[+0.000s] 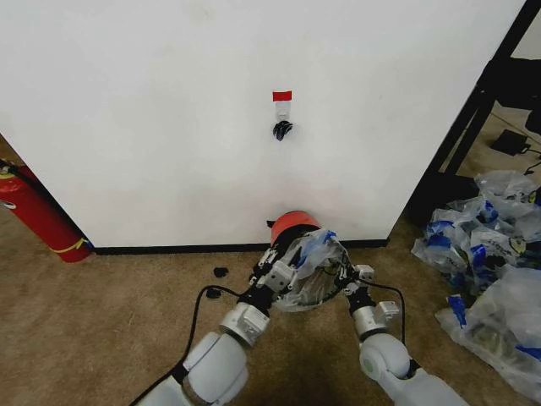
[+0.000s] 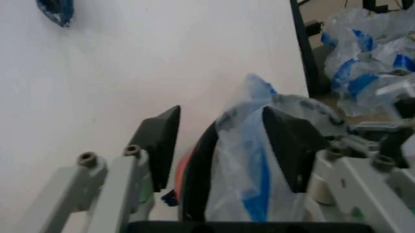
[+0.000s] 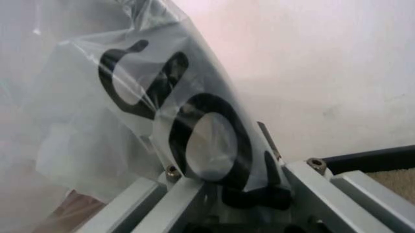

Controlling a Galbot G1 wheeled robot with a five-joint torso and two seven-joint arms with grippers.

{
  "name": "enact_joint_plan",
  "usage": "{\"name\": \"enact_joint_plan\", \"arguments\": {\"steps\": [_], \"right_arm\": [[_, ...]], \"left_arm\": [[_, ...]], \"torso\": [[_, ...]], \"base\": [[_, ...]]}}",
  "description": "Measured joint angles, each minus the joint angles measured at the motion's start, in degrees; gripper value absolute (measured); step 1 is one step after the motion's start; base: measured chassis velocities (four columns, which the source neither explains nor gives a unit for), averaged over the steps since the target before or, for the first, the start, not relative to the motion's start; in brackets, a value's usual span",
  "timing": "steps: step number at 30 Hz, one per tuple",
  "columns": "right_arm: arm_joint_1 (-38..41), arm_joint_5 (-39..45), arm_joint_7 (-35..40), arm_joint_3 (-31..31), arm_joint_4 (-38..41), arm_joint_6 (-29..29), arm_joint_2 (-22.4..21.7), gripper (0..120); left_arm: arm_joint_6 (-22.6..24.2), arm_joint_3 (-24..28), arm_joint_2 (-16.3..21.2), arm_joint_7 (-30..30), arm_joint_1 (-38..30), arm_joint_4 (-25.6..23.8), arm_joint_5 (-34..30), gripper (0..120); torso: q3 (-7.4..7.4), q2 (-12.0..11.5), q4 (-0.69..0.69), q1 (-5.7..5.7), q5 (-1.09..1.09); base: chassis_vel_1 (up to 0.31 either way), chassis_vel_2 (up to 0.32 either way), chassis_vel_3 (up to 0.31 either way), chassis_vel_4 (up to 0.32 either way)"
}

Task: Pick up the garbage bag from the wall and place it over the trash bin.

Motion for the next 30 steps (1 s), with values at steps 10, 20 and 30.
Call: {"name": "enact_joint_plan", "arguments": {"steps": [10, 20, 30], "right_arm": [[1.3, -0.8, 0.3, -0.4, -1.6, 0.0, 1.9, 0], [0.7, -0.6, 0.3, -0.7, 0.3, -0.1, 1.6, 0], [0.5, -0.1, 0.4, -0.2, 1.8, 0.0, 1.6, 0]], "left_arm": [[0.1, 2.5, -2.5, 0.1, 0.3, 2.3, 2.1, 90], [0.6, 1.1, -3.4, -1.8, -1.4, 4.9, 3.4, 62], [0.7, 0.3, -3.7, -1.9, -1.5, 5.9, 4.4, 24]], "torso": [[0.0, 0.0, 0.0, 0.0, 0.0], [0.0, 0.0, 0.0, 0.0, -0.01], [0.0, 0.0, 0.0, 0.0, -0.01]], "base": [[0.0, 0.0, 0.0, 0.0], [0.0, 0.0, 0.0, 0.0], [0.0, 0.0, 0.0, 0.0]]}}
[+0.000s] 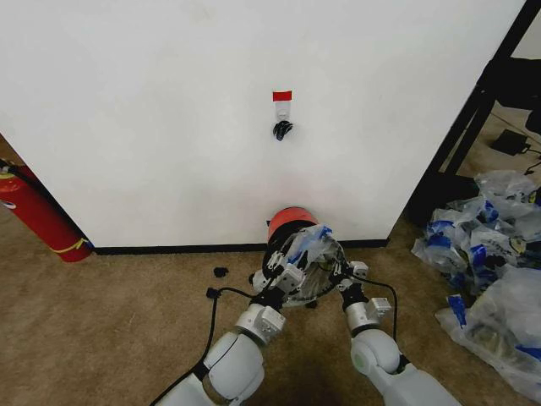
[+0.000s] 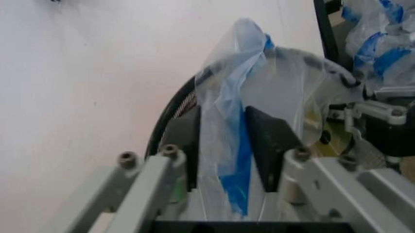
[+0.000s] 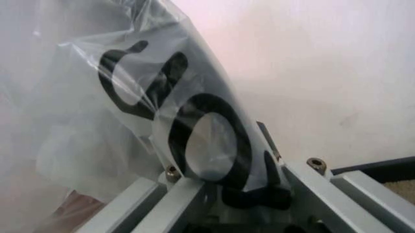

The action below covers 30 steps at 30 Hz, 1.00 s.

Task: Pick up the garbage bag from the wall and place it over the trash bin.

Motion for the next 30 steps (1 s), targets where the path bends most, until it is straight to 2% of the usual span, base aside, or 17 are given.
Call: {"name": "enact_joint_plan", "arguments": {"steps": [7, 15, 19, 21, 27, 30], "right_arm": [[-0.7, 0.0, 0.0, 0.4, 0.6, 0.2, 0.0, 0], [-1.2, -0.3, -1.3, 0.7, 0.6, 0.3, -0.8, 0], [-1.4, 1.9, -8.5, 1.1, 0.1, 2.7, -3.2, 0], [-1.4, 2.7, -10.0, 1.3, 0.1, 3.1, -3.7, 0], [-1.9, 9.1, -24.0, 3.0, -0.2, 3.7, -8.5, 0], [-1.9, 10.9, -26.5, 3.3, -0.5, 3.7, -9.4, 0]], "left_arm": [[-0.3, -0.5, -0.1, 0.0, 0.0, -0.5, -0.1, 1], [-0.3, -1.5, 1.9, 0.9, 0.5, -4.4, -2.3, 0], [-0.3, -3.4, 6.9, 3.1, -1.0, -5.8, -5.6, 0], [-0.3, -3.8, 7.7, 3.3, -1.3, -5.8, -6.3, 0], [-2.1, -6.9, 16.0, 7.1, -2.2, -7.3, -11.2, 0], [-2.5, -7.6, 17.8, 8.0, -2.1, -8.0, -11.8, 0]], "torso": [[0.0, 0.0, 0.0, 0.0, 0.0], [0.0, 0.0, 0.0, 0.0, 0.0], [0.0, 0.0, 0.0, 0.0, 0.0], [0.0, 0.0, 0.0, 0.0, 0.0], [0.0, 0.0, 0.0, 0.0, -0.01], [0.0, 0.0, 0.0, 0.0, 0.0]], "base": [[0.0, 0.0, 0.0, 0.0], [0.0, 0.0, 0.0, 0.0], [0.0, 0.0, 0.0, 0.0], [0.0, 0.0, 0.0, 0.0], [0.0, 0.0, 0.0, 0.0], [0.0, 0.0, 0.0, 0.0]]}}
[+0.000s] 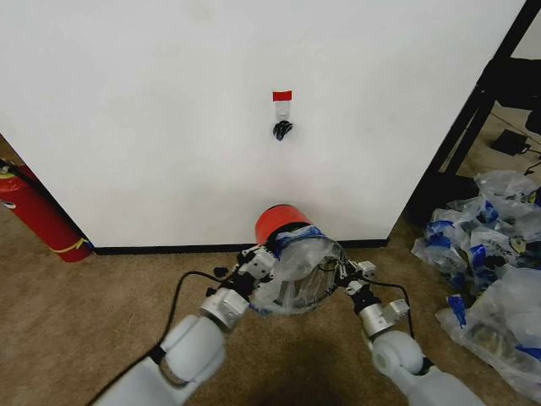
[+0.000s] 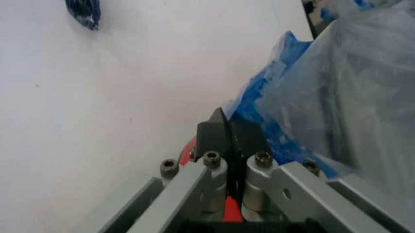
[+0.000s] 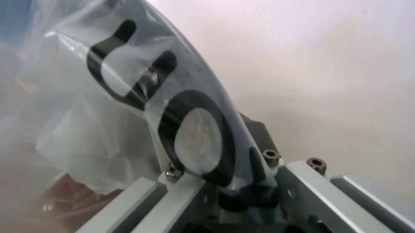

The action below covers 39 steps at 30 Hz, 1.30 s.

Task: Pick up the garbage bag from the wall and place it over the trash bin.

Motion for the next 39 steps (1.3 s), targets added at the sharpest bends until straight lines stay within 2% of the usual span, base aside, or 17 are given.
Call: {"name": "enact_joint_plan", "arguments": {"steps": [4, 8, 13, 25, 30, 34, 36, 38, 39], "right_arm": [[0.1, 3.0, -2.2, 0.4, -0.3, -0.2, -0.8, 0], [0.1, 5.9, -4.7, 0.8, -0.3, -0.7, -1.2, 0], [-0.2, 8.9, -10.4, 1.2, -0.6, -1.5, -2.4, 0], [-0.8, 13.2, -13.2, 1.3, 0.6, -1.6, -2.5, 0], [-1.3, 14.3, -9.9, 1.0, 1.5, -0.5, -1.4, 0], [-1.7, 15.1, -3.0, 0.6, 3.1, 1.1, 0.2, 0], [-1.7, 15.1, -1.6, 0.6, 3.3, 1.3, 0.4, 0], [-1.8, 15.0, 5.0, 0.7, 4.4, 2.0, 1.2, 0], [-1.8, 15.0, 5.0, 0.7, 4.4, 2.0, 1.2, 0]], "left_arm": [[-0.6, -0.7, 2.2, 1.2, -0.3, -0.3, -0.6, 0], [-1.1, -1.0, 2.9, 1.7, -1.1, 0.7, -0.6, 0], [-1.6, -2.5, 2.6, 1.7, -1.7, 3.2, -0.2, 0], [-3.2, -4.6, 1.6, 2.3, -2.8, 5.5, -1.0, 0], [-3.6, -4.6, 1.5, 1.1, -0.8, 3.7, -3.3, 0], [-6.2, -5.4, 1.2, 0.5, 1.3, 1.8, -4.0, 16], [-6.5, -5.5, 1.2, 0.5, 1.6, 1.6, -4.0, 20], [-7.3, -5.9, 1.2, 0.5, 2.8, 0.7, -3.9, 31], [-7.3, -5.9, 1.2, 0.5, 2.8, 0.7, -3.9, 31]], "torso": [[0.0, 0.0, 0.0, 0.0, 0.0], [0.0, 0.0, 0.0, 0.0, 0.0], [0.0, 0.0, 0.0, 0.0, 0.0], [0.0, 0.0, -0.01, 0.0, 0.0], [0.0, 0.0, 0.01, 0.0, 0.0], [0.0, 0.0, 0.0, 0.0, 0.01], [0.0, 0.0, 0.0, 0.0, 0.01], [0.0, 0.0, 0.0, 0.0, 0.0], [0.0, 0.0, 0.0, 0.0, 0.0]], "base": [[0.0, 0.0, 0.0, 0.0], [0.0, 0.0, 0.0, 0.0], [0.0, 0.0, 0.0, 0.0], [0.0, 0.0, 0.0, 0.0], [0.0, 0.0, 0.0, 0.0], [0.0, 0.0, 0.0, 0.0], [0.0, 0.0, 0.0, 0.0], [0.0, 0.0, 0.0, 0.0], [0.0, 0.0, 0.0, 0.0]]}}
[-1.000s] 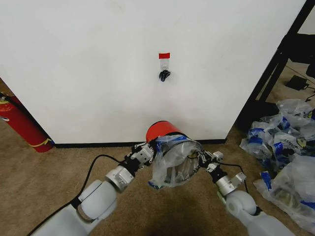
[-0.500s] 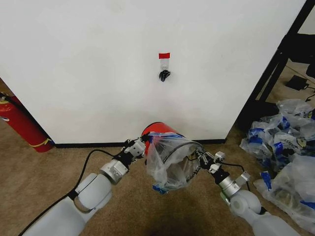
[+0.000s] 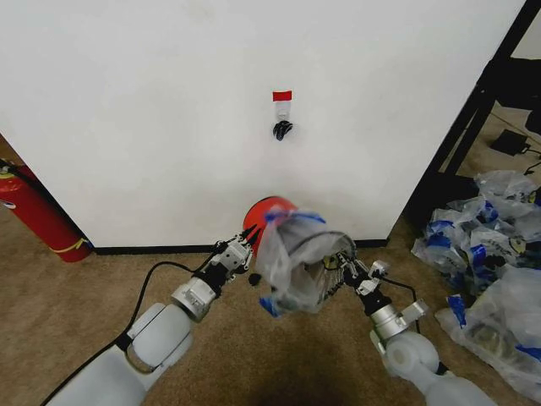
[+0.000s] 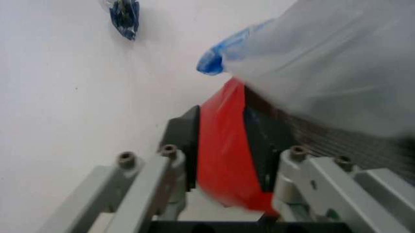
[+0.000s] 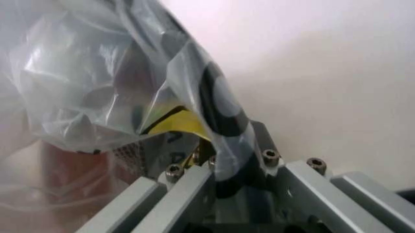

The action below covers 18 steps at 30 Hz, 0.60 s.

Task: Pick up the garbage bag from the wall and place it over the trash bin.

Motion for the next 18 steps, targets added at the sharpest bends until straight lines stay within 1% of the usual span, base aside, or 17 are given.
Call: {"name": "enact_joint_plan", "arguments": {"steps": [2, 3, 5, 7, 8, 9, 11, 14, 16, 18], "right_arm": [[-0.2, -0.5, 4.0, 0.2, 0.5, 0.4, 0.3, 0], [-0.3, -1.3, 6.2, 0.3, 0.7, 0.5, 0.5, 0], [-0.5, -2.4, 10.0, 0.4, 1.3, 0.7, 1.1, 0], [-0.6, -2.5, 10.9, 0.4, 1.5, 0.8, 1.3, 0], [-0.8, -2.5, 12.8, 0.4, 2.1, 0.8, 1.8, 0], [-0.9, -2.4, 13.5, 0.4, 2.3, 0.8, 2.1, 0], [-1.1, -2.1, 14.2, 0.1, 2.6, 0.8, 2.9, 0], [-0.7, -1.9, 14.2, -0.3, 2.6, 0.7, 3.2, 0], [-0.5, -1.8, 14.3, -0.4, 2.6, 0.7, 3.2, 0], [0.0, -1.4, 14.3, -0.5, 2.6, 0.6, 3.1, 0]], "left_arm": [[-0.2, -0.3, -0.6, -1.2, 0.6, 0.0, 0.8, 38], [0.1, -0.7, -1.4, -3.0, 1.1, -0.3, 1.5, 44], [2.1, -1.4, -3.4, -7.5, 2.9, -2.7, 2.1, 53], [2.7, -1.5, -3.9, -8.4, 3.6, -3.5, 2.0, 54], [3.7, -1.5, -5.1, -9.4, 5.8, -5.7, 1.4, 62], [3.8, -1.4, -5.5, -9.1, 7.0, -6.4, 1.0, 63], [3.5, -0.7, -6.5, -6.5, 10.2, -6.9, -0.1, 73], [-0.3, 0.4, -7.0, -1.7, 12.8, -3.9, -2.9, 86], [-1.1, 0.5, -6.9, -0.7, 13.0, -3.3, -3.5, 88], [-2.9, 1.1, -6.7, 1.3, 13.3, -1.4, -5.5, 97]], "torso": [[0.0, 0.0, -0.01, 0.0, 0.0], [0.0, 0.0, -0.01, 0.0, 0.0], [0.0, 0.0, -0.02, 0.0, 0.0], [0.0, 0.0, 0.0, 0.0, 0.0], [0.0, 0.0, -0.01, 0.0, 0.0], [0.0, 0.0, 0.0, 0.0, 0.0], [0.0, 0.0, 0.01, 0.0, 0.01], [0.0, 0.0, 0.01, 0.0, 0.0], [0.0, 0.0, 0.0, 0.0, 0.0], [0.0, 0.0, 0.0, 0.0, 0.0]], "base": [[0.0, 0.0, 0.0, 0.0], [0.0, 0.0, 0.0, 0.0], [0.0, 0.0, 0.0, 0.0], [0.0, 0.0, 0.0, 0.0], [0.0, 0.0, 0.0, 0.0], [0.0, 0.0, 0.0, 0.0], [0.0, 0.0, 0.0, 0.0], [0.0, 0.0, 0.0, 0.0], [0.0, 0.0, 0.0, 0.0], [0.0, 0.0, 0.0, 0.0]]}}
